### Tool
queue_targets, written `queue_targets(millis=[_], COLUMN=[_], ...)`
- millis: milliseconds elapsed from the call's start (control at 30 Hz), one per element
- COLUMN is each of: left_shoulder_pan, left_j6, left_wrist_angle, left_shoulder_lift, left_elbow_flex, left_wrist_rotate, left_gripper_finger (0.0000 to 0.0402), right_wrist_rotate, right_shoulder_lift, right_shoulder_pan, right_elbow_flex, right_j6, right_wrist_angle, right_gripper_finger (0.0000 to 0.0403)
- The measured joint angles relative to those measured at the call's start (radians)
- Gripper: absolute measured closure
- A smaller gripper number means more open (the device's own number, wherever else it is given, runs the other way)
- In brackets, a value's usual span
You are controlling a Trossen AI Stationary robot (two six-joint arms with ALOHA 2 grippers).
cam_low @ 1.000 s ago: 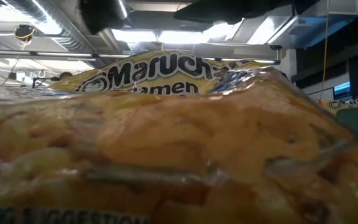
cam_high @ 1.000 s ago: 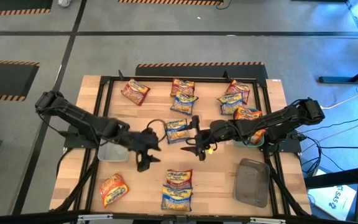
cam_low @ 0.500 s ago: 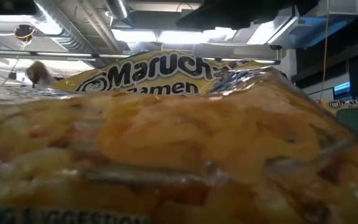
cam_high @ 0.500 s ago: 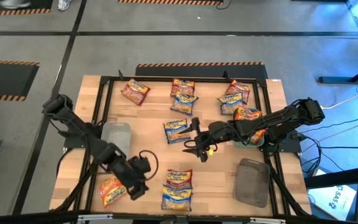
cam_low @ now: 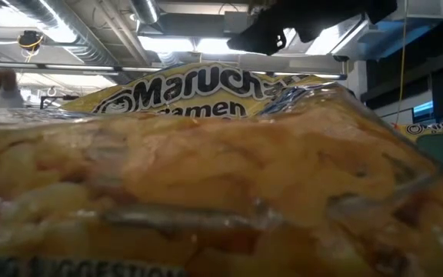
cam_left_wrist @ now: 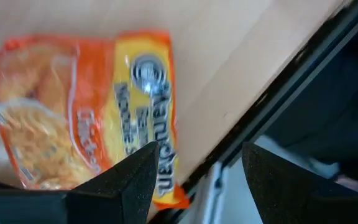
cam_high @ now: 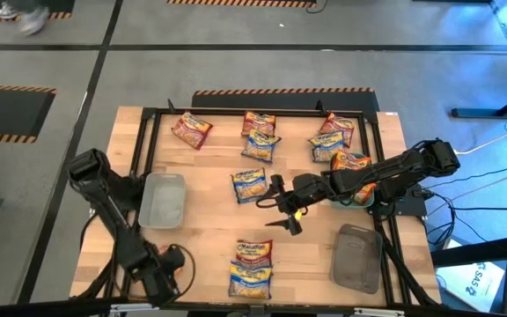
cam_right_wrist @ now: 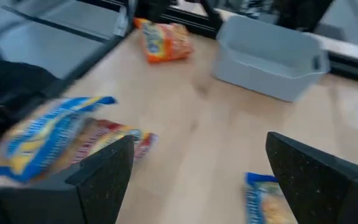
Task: Sort Maruchan noodles
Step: Put the orange pack noodle into the green bin
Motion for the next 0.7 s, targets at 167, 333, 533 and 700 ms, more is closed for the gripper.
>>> queue_targets(millis=[167,333,533,700], left_shoulder_pan=[-0.057,-0.053,0.019,0.095], left_j6=[-0.012,0.033,0.049,0.111], left_wrist_angle=[-0.035,-0.043,-0.051,-0.034], left_shoulder_lift=[0.075,0.142,0.137,0.098], left_elbow_flex=[-0.001,0.006,0.004,-0.003], left_wrist_rotate=[0.04,0.034,-0.152,-0.287], left_gripper_finger=[0.0176,0.0176,0.0176,0.0176], right_wrist_rotate=[-0.046,0.018,0.072,0.077], right_shoulder_lift=[0.016,0.04,0.057,0.061], right_shoulder_pan=[0.011,0.05,0.092,0.105], right_elbow_flex=[-0.001,-0.002,0.001,-0.001], right_j6=[0.059,0.066,0.066,0.073], right_wrist_angle=[-0.02,0.0,0.046,0.042], right_gripper_finger=[0.0055,0.0055,0.0055,0.0055])
